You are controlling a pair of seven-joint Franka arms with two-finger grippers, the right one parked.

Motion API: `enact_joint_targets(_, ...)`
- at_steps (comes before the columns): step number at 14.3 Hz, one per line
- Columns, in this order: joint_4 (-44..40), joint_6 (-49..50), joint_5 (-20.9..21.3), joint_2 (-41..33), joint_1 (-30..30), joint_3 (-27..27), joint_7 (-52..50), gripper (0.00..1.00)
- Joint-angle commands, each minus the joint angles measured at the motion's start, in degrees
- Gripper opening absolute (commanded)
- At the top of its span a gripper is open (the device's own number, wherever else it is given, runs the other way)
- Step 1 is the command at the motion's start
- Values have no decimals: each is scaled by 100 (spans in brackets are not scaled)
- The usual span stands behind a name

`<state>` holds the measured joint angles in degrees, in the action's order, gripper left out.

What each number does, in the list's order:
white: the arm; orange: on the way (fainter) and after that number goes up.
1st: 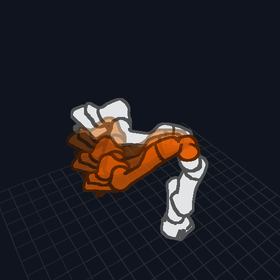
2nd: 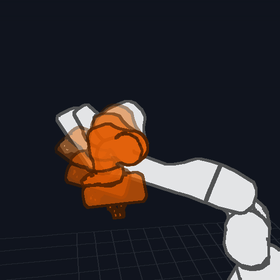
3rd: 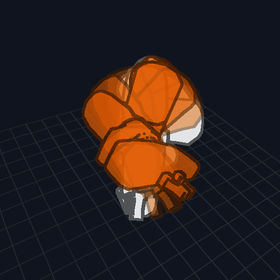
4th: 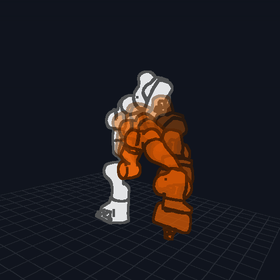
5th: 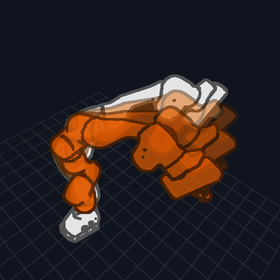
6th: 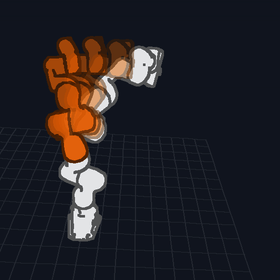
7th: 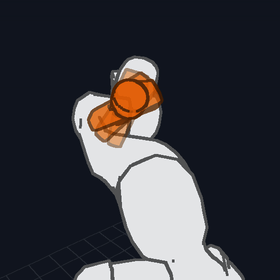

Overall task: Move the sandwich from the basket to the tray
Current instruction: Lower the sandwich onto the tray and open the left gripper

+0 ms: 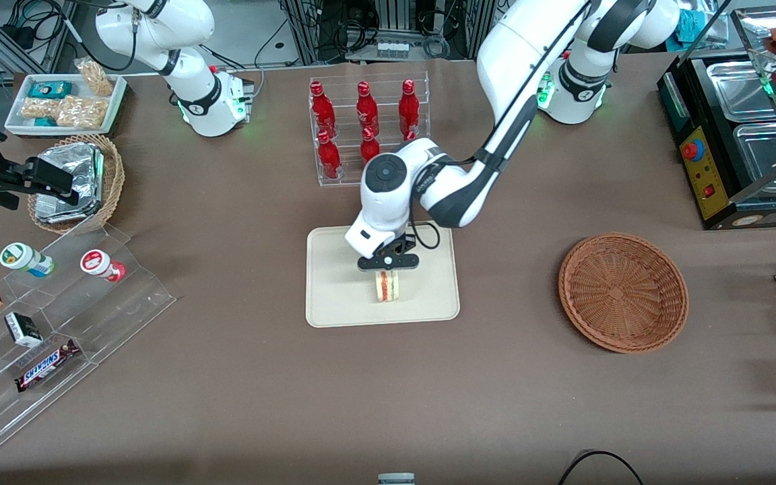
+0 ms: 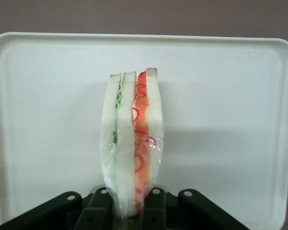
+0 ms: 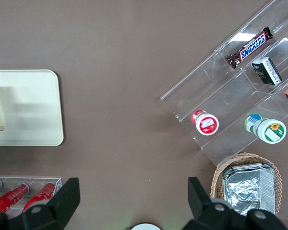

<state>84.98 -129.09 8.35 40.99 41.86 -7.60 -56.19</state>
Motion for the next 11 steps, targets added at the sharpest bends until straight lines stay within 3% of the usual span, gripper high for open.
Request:
enact_joint_targets(1, -131, -106, 229, 164, 173, 75, -287, 13)
enact_joint_targets(6, -69, -485, 202, 287, 279, 75, -305, 15)
enact_joint_targets(7, -61, -494, 211, 313, 270, 75, -296, 45)
enact_joint_targets(8, -34, -520, 228, 331, 261, 75, -235, 99)
enact_joint_targets(11, 28, -538, 272, 235, 392, 92, -217, 100)
